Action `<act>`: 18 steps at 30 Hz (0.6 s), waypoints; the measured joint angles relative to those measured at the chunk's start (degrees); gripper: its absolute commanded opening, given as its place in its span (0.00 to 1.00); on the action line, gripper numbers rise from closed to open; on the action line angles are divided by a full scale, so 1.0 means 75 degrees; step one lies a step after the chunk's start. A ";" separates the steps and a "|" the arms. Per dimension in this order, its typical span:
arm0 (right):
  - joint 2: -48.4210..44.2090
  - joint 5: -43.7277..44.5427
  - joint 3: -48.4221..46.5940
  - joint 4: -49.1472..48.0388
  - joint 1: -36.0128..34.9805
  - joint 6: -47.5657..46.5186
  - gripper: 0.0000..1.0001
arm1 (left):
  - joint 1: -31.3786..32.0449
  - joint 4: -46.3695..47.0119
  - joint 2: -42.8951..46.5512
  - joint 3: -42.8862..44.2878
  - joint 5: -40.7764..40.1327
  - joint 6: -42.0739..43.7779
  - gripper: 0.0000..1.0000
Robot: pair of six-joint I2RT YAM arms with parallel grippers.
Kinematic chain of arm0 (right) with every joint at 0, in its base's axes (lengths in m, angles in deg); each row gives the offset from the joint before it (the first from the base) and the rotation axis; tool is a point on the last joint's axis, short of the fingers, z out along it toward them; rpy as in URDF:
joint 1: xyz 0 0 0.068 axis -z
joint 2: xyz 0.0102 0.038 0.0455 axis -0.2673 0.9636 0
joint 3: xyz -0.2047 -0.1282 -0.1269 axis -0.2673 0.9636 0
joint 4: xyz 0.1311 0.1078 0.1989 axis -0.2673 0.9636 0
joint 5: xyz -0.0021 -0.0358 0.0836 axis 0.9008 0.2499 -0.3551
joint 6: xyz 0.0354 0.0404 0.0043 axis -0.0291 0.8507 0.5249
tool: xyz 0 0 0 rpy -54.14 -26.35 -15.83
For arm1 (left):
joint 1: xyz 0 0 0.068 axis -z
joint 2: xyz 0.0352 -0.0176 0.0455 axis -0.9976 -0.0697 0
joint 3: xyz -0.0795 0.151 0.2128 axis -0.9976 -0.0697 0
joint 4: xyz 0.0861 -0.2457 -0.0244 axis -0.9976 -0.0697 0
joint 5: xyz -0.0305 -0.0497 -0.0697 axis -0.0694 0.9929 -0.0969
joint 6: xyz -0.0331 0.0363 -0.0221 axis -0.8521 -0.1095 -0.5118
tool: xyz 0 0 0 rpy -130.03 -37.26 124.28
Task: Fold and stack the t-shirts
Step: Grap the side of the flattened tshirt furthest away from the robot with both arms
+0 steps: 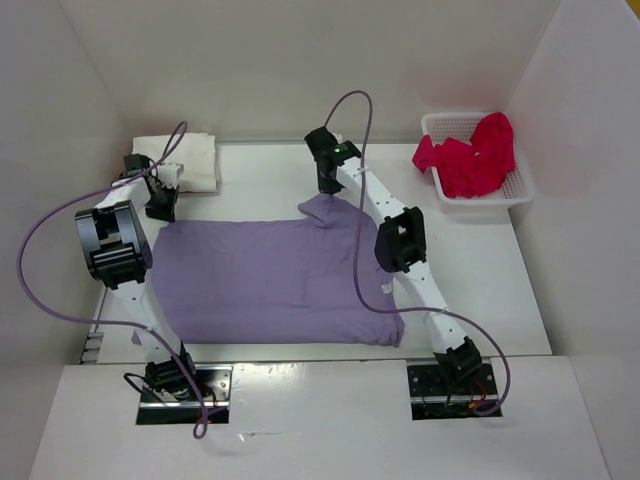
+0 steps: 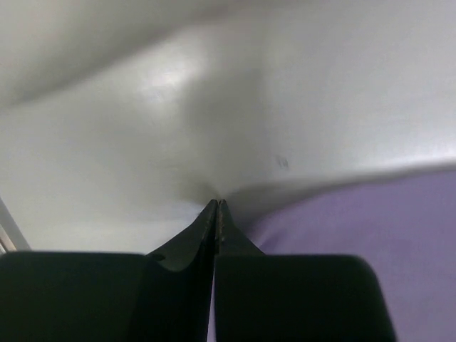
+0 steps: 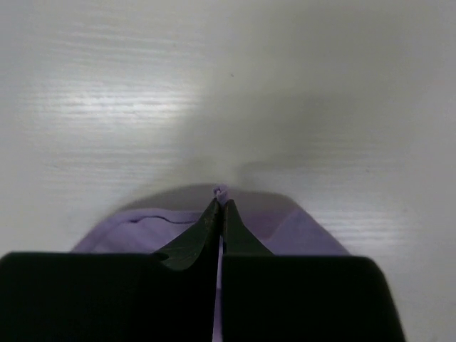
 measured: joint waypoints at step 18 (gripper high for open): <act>-0.8349 -0.1236 1.1287 -0.1285 0.0015 0.1684 0.00 | -0.0181 -0.0300 0.3637 -0.3293 -0.0778 0.1955 0.00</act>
